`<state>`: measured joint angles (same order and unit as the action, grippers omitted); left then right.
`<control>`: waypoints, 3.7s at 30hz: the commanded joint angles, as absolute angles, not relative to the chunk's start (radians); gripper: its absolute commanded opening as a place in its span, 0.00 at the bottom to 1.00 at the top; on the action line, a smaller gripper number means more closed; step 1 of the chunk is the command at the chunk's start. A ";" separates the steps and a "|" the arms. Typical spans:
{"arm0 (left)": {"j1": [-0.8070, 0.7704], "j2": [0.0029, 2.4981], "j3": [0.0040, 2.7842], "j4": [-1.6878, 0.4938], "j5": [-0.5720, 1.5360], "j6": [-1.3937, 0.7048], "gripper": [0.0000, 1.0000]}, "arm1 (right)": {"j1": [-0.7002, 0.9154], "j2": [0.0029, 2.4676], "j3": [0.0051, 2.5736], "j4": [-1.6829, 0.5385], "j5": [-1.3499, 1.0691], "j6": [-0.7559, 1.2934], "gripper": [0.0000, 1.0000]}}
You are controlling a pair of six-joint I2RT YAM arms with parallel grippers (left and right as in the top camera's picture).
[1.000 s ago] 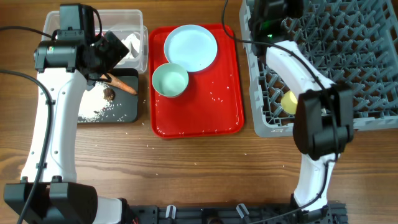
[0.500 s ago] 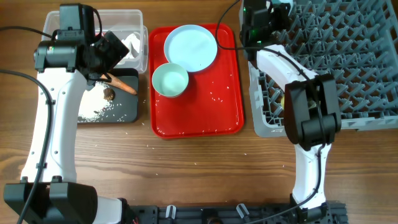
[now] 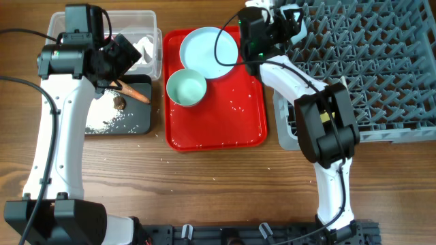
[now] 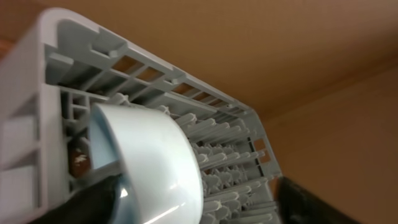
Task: Sort waste into correct bins and load items into the dishwasher rack
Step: 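Reach the right gripper to the light-green bowl and grasp it, then carry the light-green bowl right and place it in the rack, then grasp the light-blue plate rim on the red tray with the right gripper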
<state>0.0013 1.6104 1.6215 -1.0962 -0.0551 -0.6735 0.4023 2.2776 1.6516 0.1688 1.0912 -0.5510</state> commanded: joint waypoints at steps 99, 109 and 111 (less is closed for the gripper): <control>0.003 1.612 1.623 -1.094 -0.062 -0.658 1.00 | 0.467 2.014 1.542 -0.537 1.222 -0.630 0.68; 0.003 1.612 1.623 -1.094 -0.062 -0.658 1.00 | 0.554 1.980 1.543 -0.463 1.150 -0.577 1.00; 0.003 1.612 1.623 -1.094 -0.062 -0.658 1.00 | 0.555 1.930 1.545 -0.448 1.069 -0.525 1.00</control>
